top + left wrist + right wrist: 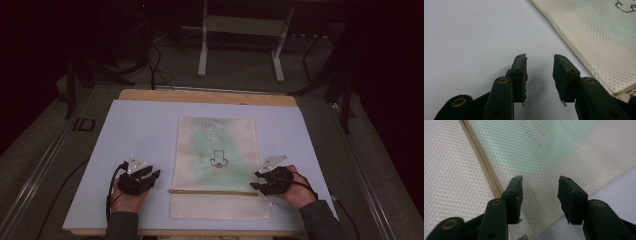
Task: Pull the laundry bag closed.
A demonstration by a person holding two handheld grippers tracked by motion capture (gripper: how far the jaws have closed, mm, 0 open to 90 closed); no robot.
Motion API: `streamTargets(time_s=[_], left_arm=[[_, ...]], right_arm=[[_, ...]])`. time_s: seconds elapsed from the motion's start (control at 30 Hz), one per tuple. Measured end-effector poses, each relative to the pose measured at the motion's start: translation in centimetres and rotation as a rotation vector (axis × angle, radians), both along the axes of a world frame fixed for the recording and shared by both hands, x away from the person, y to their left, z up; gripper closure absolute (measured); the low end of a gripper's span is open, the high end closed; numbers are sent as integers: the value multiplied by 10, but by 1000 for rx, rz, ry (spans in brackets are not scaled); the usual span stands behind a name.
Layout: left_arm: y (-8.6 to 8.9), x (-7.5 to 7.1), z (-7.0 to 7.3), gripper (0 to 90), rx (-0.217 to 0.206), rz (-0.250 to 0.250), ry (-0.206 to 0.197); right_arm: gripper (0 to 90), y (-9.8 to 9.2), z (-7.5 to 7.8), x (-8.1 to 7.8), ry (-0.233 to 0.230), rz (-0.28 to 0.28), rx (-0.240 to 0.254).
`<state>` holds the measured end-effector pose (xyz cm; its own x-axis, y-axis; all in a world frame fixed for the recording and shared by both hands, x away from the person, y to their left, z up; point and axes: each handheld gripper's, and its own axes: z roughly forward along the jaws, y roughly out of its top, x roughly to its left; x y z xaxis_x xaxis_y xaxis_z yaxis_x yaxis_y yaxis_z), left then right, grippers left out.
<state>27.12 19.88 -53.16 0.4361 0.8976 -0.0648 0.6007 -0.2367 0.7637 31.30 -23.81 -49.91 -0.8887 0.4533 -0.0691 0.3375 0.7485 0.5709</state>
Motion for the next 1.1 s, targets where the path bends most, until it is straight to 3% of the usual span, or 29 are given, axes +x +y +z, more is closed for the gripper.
streamTargets(time_s=[1.1], left_arm=[[-2,-1,1,636,-7,-34,-7]], right_arm=[[559,55,5,0,13,152,12]])
